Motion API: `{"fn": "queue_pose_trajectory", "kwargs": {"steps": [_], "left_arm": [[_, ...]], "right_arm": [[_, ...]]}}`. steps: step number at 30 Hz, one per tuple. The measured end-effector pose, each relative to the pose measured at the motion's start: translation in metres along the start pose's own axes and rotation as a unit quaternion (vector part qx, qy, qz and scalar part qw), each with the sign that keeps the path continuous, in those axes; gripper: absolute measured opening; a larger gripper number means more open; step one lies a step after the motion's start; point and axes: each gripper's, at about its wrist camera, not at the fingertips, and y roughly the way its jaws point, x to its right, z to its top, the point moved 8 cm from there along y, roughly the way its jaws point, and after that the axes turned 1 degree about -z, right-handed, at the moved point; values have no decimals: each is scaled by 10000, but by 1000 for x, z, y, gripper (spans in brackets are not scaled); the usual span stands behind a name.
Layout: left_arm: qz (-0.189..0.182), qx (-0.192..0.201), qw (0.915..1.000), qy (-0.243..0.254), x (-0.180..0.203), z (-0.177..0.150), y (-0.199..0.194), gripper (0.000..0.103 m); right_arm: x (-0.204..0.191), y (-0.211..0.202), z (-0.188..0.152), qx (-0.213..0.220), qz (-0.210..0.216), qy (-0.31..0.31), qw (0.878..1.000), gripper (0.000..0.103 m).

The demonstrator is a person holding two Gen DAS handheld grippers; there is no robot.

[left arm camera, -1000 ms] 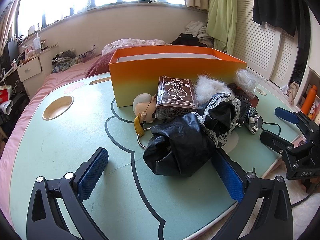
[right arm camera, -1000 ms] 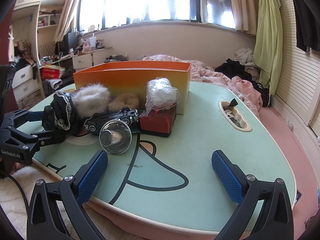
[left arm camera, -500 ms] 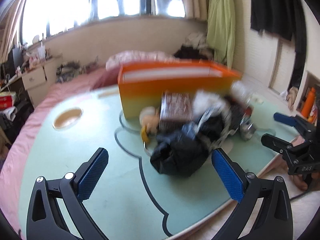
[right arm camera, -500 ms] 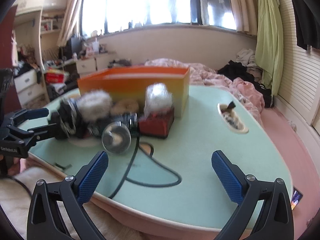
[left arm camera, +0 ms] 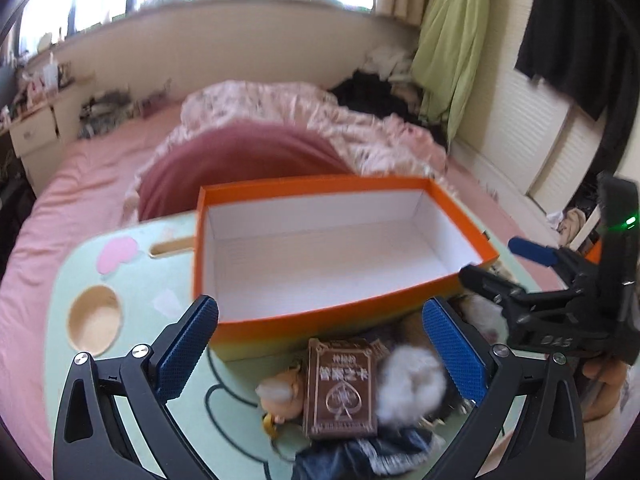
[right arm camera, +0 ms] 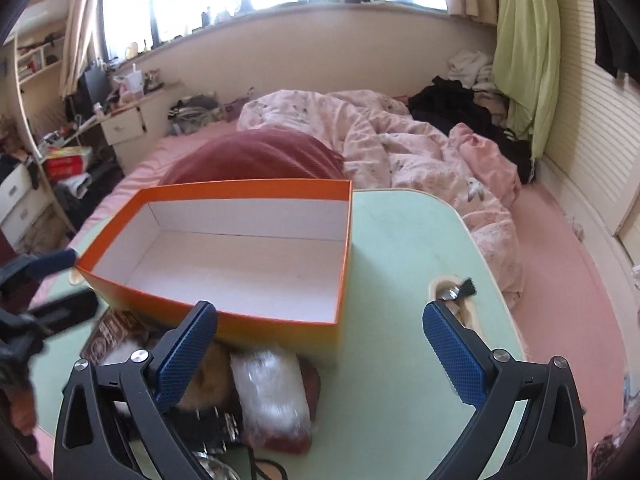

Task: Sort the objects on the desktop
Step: 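Point both grippers over the orange box to check it is empty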

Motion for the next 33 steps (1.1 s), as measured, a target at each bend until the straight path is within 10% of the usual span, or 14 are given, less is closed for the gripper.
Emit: {"fn": "queue_pose_trajectory", "kwargs": {"steps": [13,20,26,33], "left_arm": [[306,-369,9988,-42,-3,10,21,102],[378,367,9984,197,-1,9,-23,102],[7,600,9974,410,17,-56,-74,102],[355,220,9985,366,7,-119,-49,102]], "right_arm": [[-6,6,5,-253,-152,-146,9995,103],[-7,-23,-8,162,406,118,9990,103],[-19,-75,-70,795,849,-127,9931,103],[-31,-62,-134,397,765,-678,9940,103]]}}
